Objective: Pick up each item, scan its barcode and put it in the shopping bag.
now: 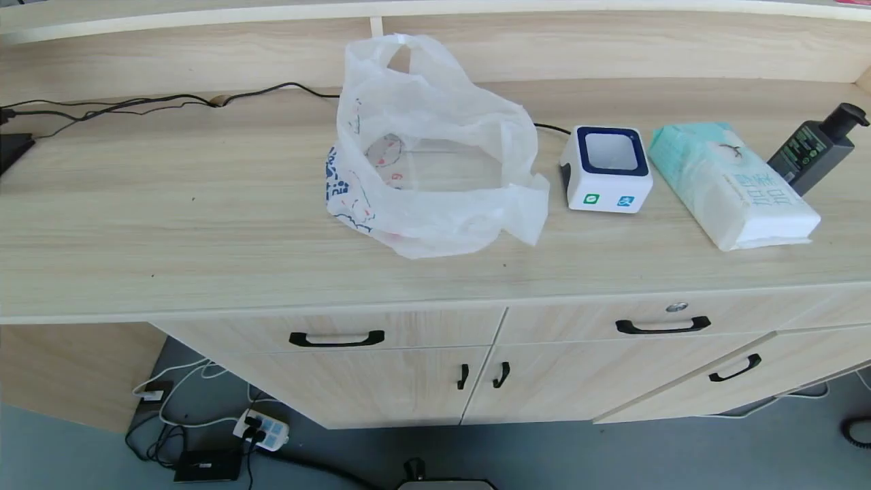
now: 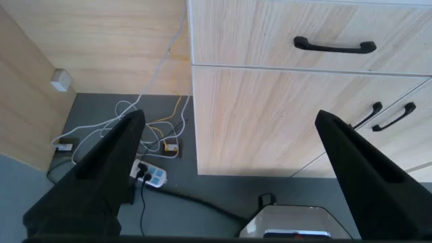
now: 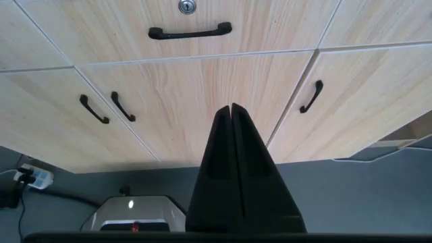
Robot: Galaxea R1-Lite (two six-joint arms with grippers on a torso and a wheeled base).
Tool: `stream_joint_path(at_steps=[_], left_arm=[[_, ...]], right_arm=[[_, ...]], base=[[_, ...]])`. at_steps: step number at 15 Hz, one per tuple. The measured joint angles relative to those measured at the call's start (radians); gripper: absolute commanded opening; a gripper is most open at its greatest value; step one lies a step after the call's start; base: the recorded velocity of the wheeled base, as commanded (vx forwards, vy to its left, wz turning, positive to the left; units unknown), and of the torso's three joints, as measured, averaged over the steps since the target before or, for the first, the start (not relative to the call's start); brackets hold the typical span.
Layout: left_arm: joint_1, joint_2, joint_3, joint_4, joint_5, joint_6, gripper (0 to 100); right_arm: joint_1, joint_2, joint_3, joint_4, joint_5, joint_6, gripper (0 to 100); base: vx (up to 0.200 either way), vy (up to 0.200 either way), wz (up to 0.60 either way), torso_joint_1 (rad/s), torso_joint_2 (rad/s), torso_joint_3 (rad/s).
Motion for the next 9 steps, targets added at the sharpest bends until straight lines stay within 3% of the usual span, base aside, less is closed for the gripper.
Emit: stream_joint_path(at_steps=[5, 9], left_arm=[[0.0, 0.0, 0.0, -0.003, 0.0, 0.001, 100], [0.0, 0.0, 0.0, -0.008, -0.001, 0.0, 100]], right_arm=[[-0.001, 0.0, 0.0, -0.002, 0.0, 0.0, 0], [0.0, 0.0, 0.0, 0.0, 0.0, -0.005, 0]], base=[[0.0, -0.2, 0.0, 0.005, 0.01, 0.0], [0.0, 0.0, 0.0, 0.0, 0.0, 0.0]])
